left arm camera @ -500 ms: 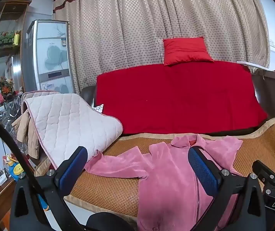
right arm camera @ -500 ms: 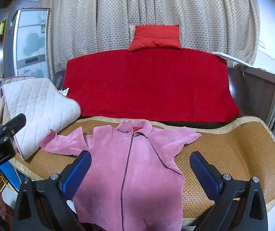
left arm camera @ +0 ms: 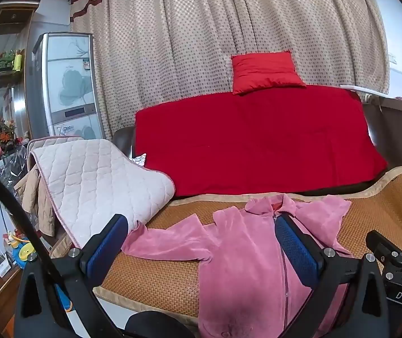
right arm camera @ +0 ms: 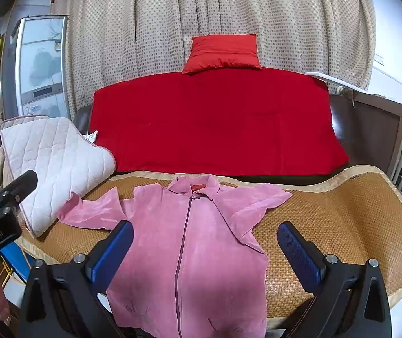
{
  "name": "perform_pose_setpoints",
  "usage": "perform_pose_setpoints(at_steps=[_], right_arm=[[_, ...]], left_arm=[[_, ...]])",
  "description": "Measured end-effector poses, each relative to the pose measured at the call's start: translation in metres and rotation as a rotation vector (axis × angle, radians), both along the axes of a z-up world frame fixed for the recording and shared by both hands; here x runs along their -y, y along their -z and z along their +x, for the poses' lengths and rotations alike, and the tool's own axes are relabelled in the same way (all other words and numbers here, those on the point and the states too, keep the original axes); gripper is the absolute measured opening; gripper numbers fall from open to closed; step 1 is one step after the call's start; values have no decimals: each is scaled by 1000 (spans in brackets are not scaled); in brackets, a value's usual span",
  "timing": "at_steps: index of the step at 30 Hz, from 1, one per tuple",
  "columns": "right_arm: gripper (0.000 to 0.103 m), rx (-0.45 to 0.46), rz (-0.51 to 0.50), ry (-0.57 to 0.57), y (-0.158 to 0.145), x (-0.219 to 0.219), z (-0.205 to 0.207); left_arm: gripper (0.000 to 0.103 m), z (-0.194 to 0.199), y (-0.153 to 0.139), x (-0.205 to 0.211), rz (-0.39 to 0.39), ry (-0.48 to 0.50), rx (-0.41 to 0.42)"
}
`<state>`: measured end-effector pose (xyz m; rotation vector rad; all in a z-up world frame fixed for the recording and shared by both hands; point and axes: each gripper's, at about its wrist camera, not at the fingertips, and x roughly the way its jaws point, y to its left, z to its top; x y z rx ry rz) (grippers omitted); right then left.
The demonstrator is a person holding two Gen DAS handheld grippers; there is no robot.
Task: Fold large clothes
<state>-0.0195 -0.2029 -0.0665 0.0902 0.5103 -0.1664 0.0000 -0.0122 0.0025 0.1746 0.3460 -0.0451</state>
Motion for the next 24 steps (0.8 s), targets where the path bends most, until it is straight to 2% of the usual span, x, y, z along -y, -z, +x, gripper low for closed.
perform_pose_setpoints(at_steps=[24], right_arm=[[103, -18, 22, -8, 5, 4, 4]], left_arm=[[103, 5, 5, 5, 22, 8, -29]])
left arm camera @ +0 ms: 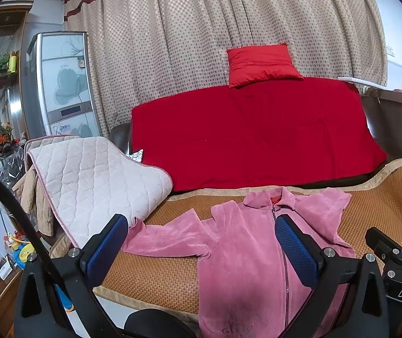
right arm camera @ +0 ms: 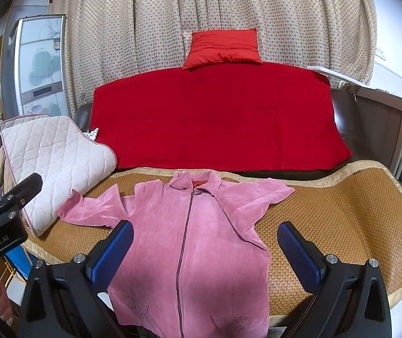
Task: Fold large clothes
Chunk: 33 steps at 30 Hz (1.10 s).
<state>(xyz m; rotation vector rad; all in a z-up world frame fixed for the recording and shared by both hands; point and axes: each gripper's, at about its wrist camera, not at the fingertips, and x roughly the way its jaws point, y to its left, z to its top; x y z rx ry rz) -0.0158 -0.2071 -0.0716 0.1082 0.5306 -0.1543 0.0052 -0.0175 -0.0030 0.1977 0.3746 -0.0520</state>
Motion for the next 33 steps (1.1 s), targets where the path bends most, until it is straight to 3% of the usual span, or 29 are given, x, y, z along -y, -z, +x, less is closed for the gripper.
perform_pose_setpoints(at_steps=[28, 33], right_arm=[[103, -32, 16, -5, 9, 3, 11], [103, -52, -1, 8, 16, 14, 28]], left_arm=[[103, 14, 10, 6, 17, 0, -30], [103, 46, 26, 10, -19, 53, -123]])
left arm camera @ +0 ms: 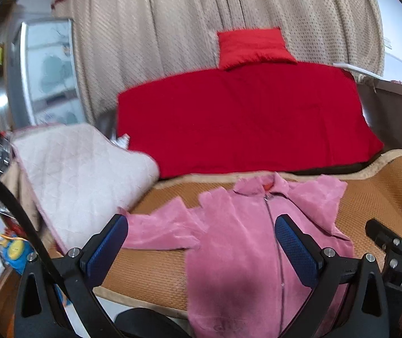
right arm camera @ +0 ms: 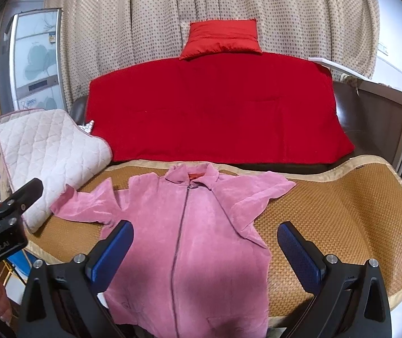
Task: Fold large clothes
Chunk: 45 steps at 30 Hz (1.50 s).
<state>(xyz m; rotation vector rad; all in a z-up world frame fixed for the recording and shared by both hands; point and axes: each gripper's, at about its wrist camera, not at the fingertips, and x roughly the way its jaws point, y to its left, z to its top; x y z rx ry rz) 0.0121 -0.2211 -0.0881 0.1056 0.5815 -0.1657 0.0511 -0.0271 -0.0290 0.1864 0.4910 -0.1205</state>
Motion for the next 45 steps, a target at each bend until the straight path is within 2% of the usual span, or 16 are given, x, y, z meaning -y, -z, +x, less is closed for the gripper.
perform_pose_setpoints(at_steps=[3, 9, 13, 17, 20, 24, 26, 27, 29, 33, 35, 36, 37, 39, 41, 45], right_arm=[[103, -28, 21, 34, 11, 23, 17], [103, -50, 123, 89, 41, 95, 54], [103, -86, 256, 105, 75, 156, 91], [103, -116, 365, 133, 112, 202, 132], [103, -163, 509, 136, 144, 231, 168], [103, -222, 789, 142, 189, 263, 211], [101, -222, 849, 163, 202, 272, 223], [98, -225, 866, 177, 207, 277, 230], [91, -233, 917, 191, 219, 286, 244], [75, -198, 1019, 208, 233, 300, 266], [64, -182, 1033, 225, 235, 304, 273], [50, -176, 1037, 232, 239, 306, 276], [27, -177, 1040, 234, 242, 306, 278], [21, -170, 1036, 245, 245, 306, 281], [15, -125, 995, 225, 234, 300, 279], [14, -4, 906, 75, 191, 273, 273]], left_arm=[[103, 29, 16, 4, -16, -5, -71], [103, 75, 45, 17, 11, -39, -118], [103, 116, 68, 34, 20, -32, -153], [103, 156, 92, 61, 53, -24, -137], [103, 184, 112, 83, 72, -18, -130], [103, 202, 140, 96, 60, -8, -106], [103, 205, 151, 98, 75, 2, -95], [103, 210, 156, 100, 94, -3, -118], [103, 220, 161, 99, 78, -2, -167], [103, 224, 163, 98, 64, 3, -163], [103, 225, 164, 97, 61, 8, -161], [103, 227, 164, 98, 61, 9, -162], [103, 228, 164, 97, 61, 6, -164], [103, 231, 162, 93, 54, -5, -163], [103, 231, 156, 86, 34, -19, -152], [103, 228, 141, 65, 6, -66, -109]])
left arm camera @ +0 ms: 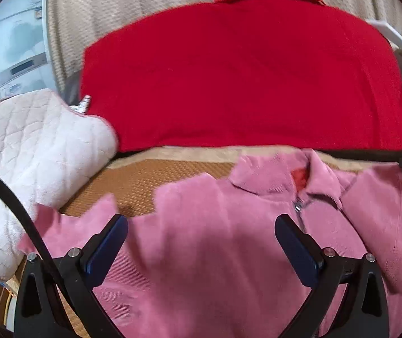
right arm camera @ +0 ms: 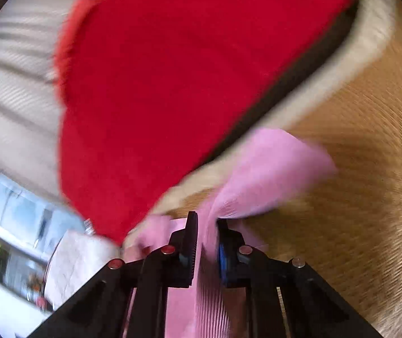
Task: Fold large clothes
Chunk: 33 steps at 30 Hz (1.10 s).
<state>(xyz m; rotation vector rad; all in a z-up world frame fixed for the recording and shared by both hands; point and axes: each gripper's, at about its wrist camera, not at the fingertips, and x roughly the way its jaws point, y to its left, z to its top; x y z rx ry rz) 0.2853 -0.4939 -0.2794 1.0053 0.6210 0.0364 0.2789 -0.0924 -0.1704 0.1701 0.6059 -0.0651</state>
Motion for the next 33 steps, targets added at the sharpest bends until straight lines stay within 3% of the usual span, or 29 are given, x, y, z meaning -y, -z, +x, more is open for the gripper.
perform_pose_setpoints(at_steps=[3, 8, 14, 17, 19, 20, 21, 22, 24, 27, 30, 33], right_arm=[[14, 98, 20, -123, -24, -39, -4], [14, 133, -31, -336, -43, -120, -5], [17, 32, -77, -562, -21, -216, 0], [19, -70, -87, -678, -1, -253, -2], [27, -101, -101, -723, 7, -269, -17], [30, -102, -104, -732, 7, -271, -24], [40, -98, -103, -737, 4, -269, -31], [72, -92, -94, -731, 0, -263, -38], [95, -31, -72, -675, -16, -238, -53], [95, 52, -51, -621, -38, -202, -62], [93, 75, -37, -474, -46, -168, -64], [73, 29, 53, -344, -32, -133, -53]], left_arm=[[103, -3, -14, -27, -27, -66, 45], [103, -11, -29, -91, -103, -192, 80], [103, -26, -26, -131, -58, -274, 108], [103, -32, -23, -139, -60, -250, 99], [103, -36, -21, -141, -83, -215, 78], [103, -39, -20, -141, -104, -184, 56], [103, -41, -19, -141, -122, -160, 37], [103, -44, -16, -139, -152, -128, 8], [103, -49, -12, -136, -192, -84, -29], [103, -57, -6, -118, -259, -6, -101], [103, -66, -3, -84, -245, 64, -129], [103, -71, 3, -38, -187, 160, -160]])
